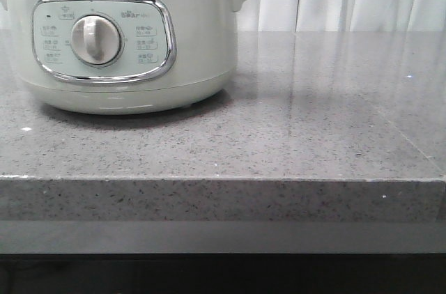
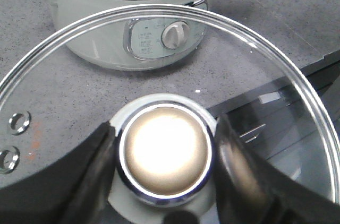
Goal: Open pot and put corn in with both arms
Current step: 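Carry the corn over the open pot and release it inside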
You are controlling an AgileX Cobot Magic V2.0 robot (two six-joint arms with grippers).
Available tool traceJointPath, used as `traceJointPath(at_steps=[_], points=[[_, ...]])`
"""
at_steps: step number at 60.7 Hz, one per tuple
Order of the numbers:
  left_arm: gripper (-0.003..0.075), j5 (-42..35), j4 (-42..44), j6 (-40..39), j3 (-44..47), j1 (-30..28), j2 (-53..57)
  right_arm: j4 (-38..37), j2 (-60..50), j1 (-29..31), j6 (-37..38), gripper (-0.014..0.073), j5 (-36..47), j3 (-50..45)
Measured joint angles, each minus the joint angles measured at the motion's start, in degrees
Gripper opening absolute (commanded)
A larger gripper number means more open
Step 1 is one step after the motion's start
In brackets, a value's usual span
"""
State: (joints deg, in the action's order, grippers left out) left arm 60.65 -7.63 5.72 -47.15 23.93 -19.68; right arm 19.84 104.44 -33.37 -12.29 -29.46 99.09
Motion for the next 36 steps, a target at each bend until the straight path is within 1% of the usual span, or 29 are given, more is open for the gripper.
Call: traceJointPath(at_steps=[5,10,14,19,20,27,31,36], points=[[0.0199,0.0,0.0,0.0,0.0,0.0,0.0,0.0,-0.72,0.0,-0.09,0.0484,-0.11,0.29],[0.0199,0.0,0.0,0.0,0.0,0.0,0.0,0.0,-2.01,0.0,-0.09,0.0435,-0.22,0.56],[0.0199,0.0,0.0,0.0,0.0,0.0,0.0,0.0,-2.92,0.0,-0.09,0.0344,-0.34,0.56],[0.0198,0.0,0.0,0.0,0.0,0.0,0.0,0.0,-4.23,0.38,-0.09,0.0202,-0.73,0.56],[0.0199,0.0,0.0,0.0,0.0,0.0,0.0,0.0,-4.56,0.49,-0.09,0.0162,-0.83,0.56],[0.0198,0.0,0.0,0.0,0.0,0.0,0.0,0.0,-6.64,2.04,-0.09,-0.0021,-2.02,0.56],[0.0198,0.0,0.0,0.0,0.0,0.0,0.0,0.0,-7.96,3.29,-0.09,-0.0076,-2.75,0.56],[0.0199,0.0,0.0,0.0,0.0,0.0,0.0,0.0,-9.79,5.18,-0.09,-0.0067,-3.97,0.56]])
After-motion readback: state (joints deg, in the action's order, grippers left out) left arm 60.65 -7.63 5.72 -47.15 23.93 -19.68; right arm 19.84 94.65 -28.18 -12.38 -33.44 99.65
